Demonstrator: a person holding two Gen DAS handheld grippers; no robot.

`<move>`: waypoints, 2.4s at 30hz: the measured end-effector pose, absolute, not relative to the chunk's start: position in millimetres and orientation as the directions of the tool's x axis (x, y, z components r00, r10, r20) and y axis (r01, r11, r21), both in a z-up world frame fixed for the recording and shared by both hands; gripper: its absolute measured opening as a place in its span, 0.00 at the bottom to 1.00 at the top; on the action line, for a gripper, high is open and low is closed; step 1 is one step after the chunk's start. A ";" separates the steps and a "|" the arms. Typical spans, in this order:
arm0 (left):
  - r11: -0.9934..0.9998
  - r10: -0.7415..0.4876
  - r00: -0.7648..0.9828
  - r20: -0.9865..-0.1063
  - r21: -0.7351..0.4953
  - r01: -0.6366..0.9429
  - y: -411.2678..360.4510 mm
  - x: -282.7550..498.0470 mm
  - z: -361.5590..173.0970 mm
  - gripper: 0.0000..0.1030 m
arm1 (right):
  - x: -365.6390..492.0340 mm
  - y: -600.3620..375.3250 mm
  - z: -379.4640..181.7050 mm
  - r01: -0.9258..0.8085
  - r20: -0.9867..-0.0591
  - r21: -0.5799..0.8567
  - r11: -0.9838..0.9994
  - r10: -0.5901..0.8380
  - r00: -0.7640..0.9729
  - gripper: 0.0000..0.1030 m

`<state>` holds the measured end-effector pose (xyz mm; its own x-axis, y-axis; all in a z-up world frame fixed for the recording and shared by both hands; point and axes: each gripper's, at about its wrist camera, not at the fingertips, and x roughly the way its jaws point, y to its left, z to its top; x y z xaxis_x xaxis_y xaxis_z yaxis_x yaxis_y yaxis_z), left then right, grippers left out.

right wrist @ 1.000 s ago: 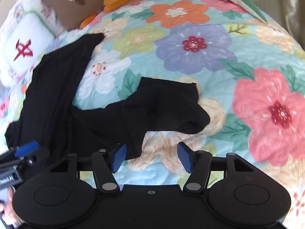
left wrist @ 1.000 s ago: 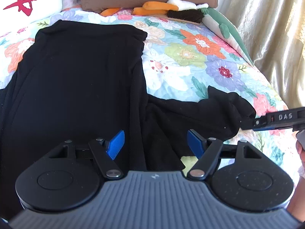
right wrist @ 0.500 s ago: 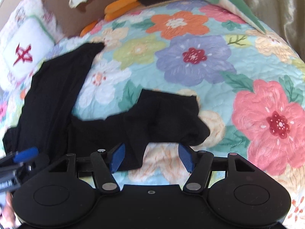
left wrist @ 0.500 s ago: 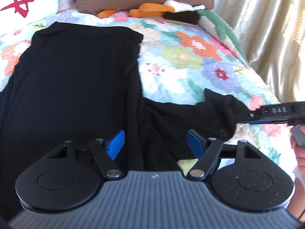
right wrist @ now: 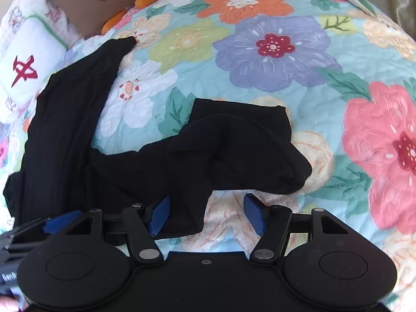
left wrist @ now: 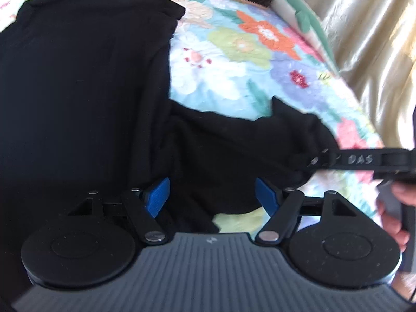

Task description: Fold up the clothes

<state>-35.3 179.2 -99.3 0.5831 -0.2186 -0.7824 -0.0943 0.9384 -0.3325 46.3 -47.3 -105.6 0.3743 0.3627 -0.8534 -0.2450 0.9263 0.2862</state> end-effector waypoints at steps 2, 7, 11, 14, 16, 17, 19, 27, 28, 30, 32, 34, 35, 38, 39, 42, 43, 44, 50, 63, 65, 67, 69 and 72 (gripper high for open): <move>0.941 -0.215 0.581 -0.785 -0.326 -0.092 177.7 -35.6 -98.7 0.70 | 45.5 -45.3 -103.0 -0.283 -0.843 0.239 0.929 0.344 0.414 0.50; 0.951 -0.199 0.581 -0.789 -0.298 -0.080 175.7 -38.5 -103.9 0.70 | 37.5 -51.4 -73.9 -0.313 -0.746 0.173 0.934 0.331 0.578 0.06; 0.932 -0.233 0.590 -0.773 -0.351 -0.092 181.2 -43.9 -100.9 0.71 | 26.3 -57.0 -51.5 -0.317 -0.670 0.144 0.937 0.328 0.666 0.06; 0.909 -0.261 0.593 -0.762 -0.401 -0.115 188.6 -46.6 -101.0 0.71 | 25.8 -58.6 -50.3 -0.314 -0.680 0.149 0.938 0.328 0.656 0.06; 0.907 -0.260 0.591 -0.763 -0.404 -0.122 191.4 -47.8 -102.3 0.71 | 26.6 -60.5 -51.5 -0.303 -0.691 0.153 0.941 0.321 0.648 0.06; 0.905 -0.262 0.592 -0.763 -0.407 -0.124 192.3 -48.3 -102.7 0.71 | 25.9 -61.9 -50.4 -0.295 -0.688 0.157 0.943 0.318 0.652 0.06; 0.903 -0.266 0.593 -0.760 -0.412 -0.123 192.6 -48.4 -102.1 0.71 | 23.9 -65.3 -47.1 -0.279 -0.679 0.168 0.946 0.316 0.663 0.06; 0.861 -0.357 0.651 -0.670 -0.506 -0.049 191.7 -52.6 -97.3 0.71 | 3.5 -68.5 -32.6 -0.287 -0.630 0.114 0.951 0.293 0.719 0.06; 0.853 -0.375 0.660 -0.651 -0.521 -0.028 190.8 -52.8 -95.0 0.71 | 3.1 -69.4 -32.2 -0.294 -0.626 0.118 0.948 0.301 0.719 0.06; 0.858 -0.393 0.671 -0.629 -0.513 0.021 186.3 -53.5 -89.8 0.71 | 2.9 -71.2 -32.4 -0.312 -0.619 0.135 0.941 0.325 0.715 0.06; 0.883 -0.372 0.669 -0.643 -0.467 0.043 180.0 -53.2 -88.0 0.72 | 4.0 -71.5 -33.1 -0.311 -0.625 0.138 0.940 0.326 0.709 0.06; 0.903 -0.347 0.662 -0.664 -0.428 0.044 175.1 -52.3 -88.3 0.72 | 3.7 -72.5 -29.6 -0.309 -0.617 0.139 0.941 0.326 0.716 0.06; 0.900 -0.347 0.655 -0.671 -0.434 0.032 175.7 -52.3 -89.6 0.72 | 2.4 -73.4 -26.6 -0.307 -0.605 0.134 0.942 0.323 0.728 0.06; 0.890 -0.354 0.641 -0.681 -0.456 0.007 177.9 -54.3 -91.1 0.72 | -1.3 -78.5 -17.2 -0.287 -0.563 0.082 0.955 0.282 0.777 0.05; 0.891 -0.353 0.640 -0.682 -0.454 0.008 177.8 -55.2 -91.2 0.72 | -1.7 -81.2 -13.8 -0.277 -0.546 0.064 0.959 0.266 0.795 0.05; 0.899 -0.339 0.640 -0.689 -0.437 0.005 178.2 -59.6 -93.2 0.72 | 7.9 -92.8 0.1 -0.294 -0.510 0.084 0.952 0.295 0.808 0.05; 0.899 -0.337 0.639 -0.692 -0.437 0.001 178.8 -62.0 -94.4 0.72 | 10.6 -96.1 4.9 -0.299 -0.499 0.087 0.950 0.302 0.813 0.05; 0.899 -0.337 0.637 -0.693 -0.439 -0.002 179.5 -63.5 -95.2 0.72 | 12.2 -99.2 9.5 -0.301 -0.488 0.081 0.950 0.301 0.820 0.05; 0.910 -0.320 0.621 -0.715 -0.415 -0.009 178.3 -65.1 -99.3 0.73 | 24.4 -113.4 3.5 -0.265 -0.537 0.055 0.963 0.252 0.805 0.04; 0.933 -0.283 0.640 -0.714 -0.360 0.009 173.4 -65.2 -91.5 0.73 | 61.7 -131.3 -43.2 -0.203 -0.736 0.204 0.958 0.287 0.614 0.15; 0.925 -0.294 0.648 -0.703 -0.380 0.007 175.7 -65.6 -89.2 0.73 | 65.6 -133.4 -47.8 -0.185 -0.748 0.223 0.957 0.289 0.598 0.32; 0.926 -0.285 0.651 -0.703 -0.379 -0.003 175.2 -64.1 -88.5 0.73 | 69.8 -139.2 -51.3 -0.157 -0.755 0.262 0.952 0.304 0.581 0.46; 0.931 -0.267 0.651 -0.711 -0.364 -0.016 172.8 -61.1 -88.1 0.73 | 73.9 -148.4 -55.1 -0.134 -0.751 0.332 0.934 0.347 0.561 0.52; 0.947 -0.250 0.653 -0.715 -0.322 0.009 161.6 -55.2 -81.7 0.73 | 81.8 -164.5 -62.2 -0.097 -0.721 0.476 0.874 0.451 0.526 0.55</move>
<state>-55.2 161.6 -81.7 0.6527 -0.2496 -0.7153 0.0092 0.9467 -0.3220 81.8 -164.5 -62.2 0.5261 0.4512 -0.7209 -0.0969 0.8739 0.4763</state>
